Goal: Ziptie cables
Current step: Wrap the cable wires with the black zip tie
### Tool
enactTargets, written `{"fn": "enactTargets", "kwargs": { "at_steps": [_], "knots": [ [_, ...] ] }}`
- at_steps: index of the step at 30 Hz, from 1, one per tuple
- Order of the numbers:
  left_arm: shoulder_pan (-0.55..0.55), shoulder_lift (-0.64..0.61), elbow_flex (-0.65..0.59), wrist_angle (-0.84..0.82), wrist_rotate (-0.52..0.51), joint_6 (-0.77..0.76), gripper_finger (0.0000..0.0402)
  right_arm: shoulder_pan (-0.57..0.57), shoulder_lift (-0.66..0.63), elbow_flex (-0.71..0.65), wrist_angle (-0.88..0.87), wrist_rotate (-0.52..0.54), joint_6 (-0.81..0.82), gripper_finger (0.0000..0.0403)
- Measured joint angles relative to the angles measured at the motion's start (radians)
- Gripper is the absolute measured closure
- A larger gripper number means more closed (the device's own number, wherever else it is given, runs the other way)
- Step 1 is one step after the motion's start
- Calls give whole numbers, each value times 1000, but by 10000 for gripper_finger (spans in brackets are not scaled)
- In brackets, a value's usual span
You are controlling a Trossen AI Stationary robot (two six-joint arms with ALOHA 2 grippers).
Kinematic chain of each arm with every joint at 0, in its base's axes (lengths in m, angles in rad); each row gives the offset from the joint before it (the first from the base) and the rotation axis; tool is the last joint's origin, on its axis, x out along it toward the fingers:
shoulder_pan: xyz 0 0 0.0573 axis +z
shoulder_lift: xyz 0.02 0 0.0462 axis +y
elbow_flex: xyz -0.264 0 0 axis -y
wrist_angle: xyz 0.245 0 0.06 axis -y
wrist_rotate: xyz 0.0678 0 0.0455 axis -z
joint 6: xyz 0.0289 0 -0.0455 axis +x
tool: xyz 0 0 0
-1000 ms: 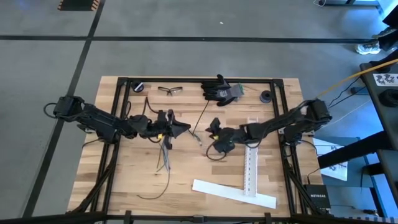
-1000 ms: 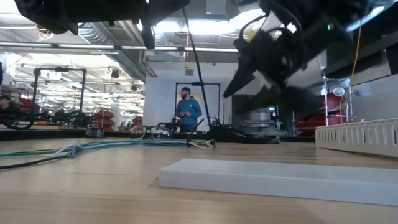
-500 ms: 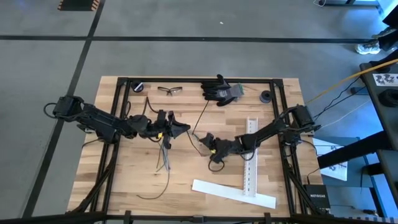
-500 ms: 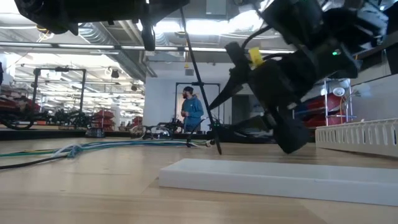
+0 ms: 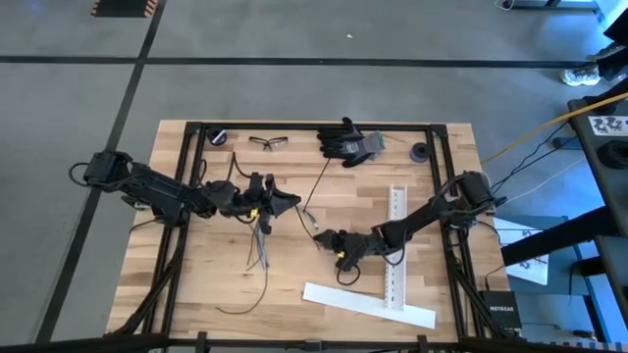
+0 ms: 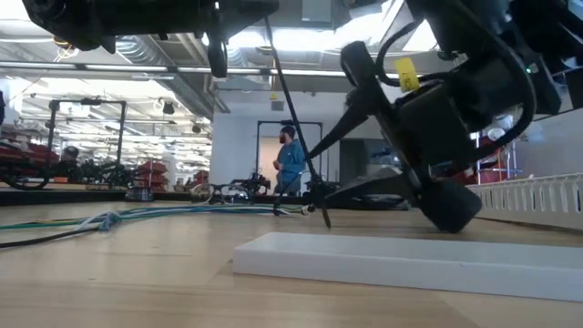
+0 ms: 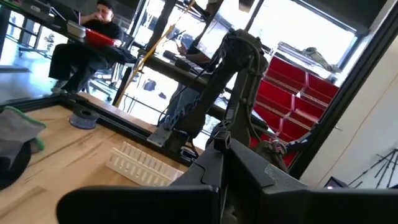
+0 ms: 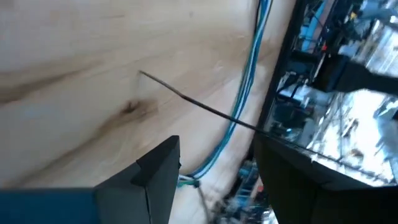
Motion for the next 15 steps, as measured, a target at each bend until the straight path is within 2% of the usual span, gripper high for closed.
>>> {"fn": "enactTargets", "kwargs": {
  "at_steps": [6, 11, 15],
  "knots": [
    [0, 0, 0, -5, 0, 4, 401, 0, 19, 59, -6, 24, -61, 210],
    [0, 0, 0, -5, 0, 2, 401, 21, 19, 66, -20, 146, -57, 210],
    [-2, 0, 0, -8, 0, 1, 401, 46, 19, 66, -75, 177, 0, 210]
  ]
}}
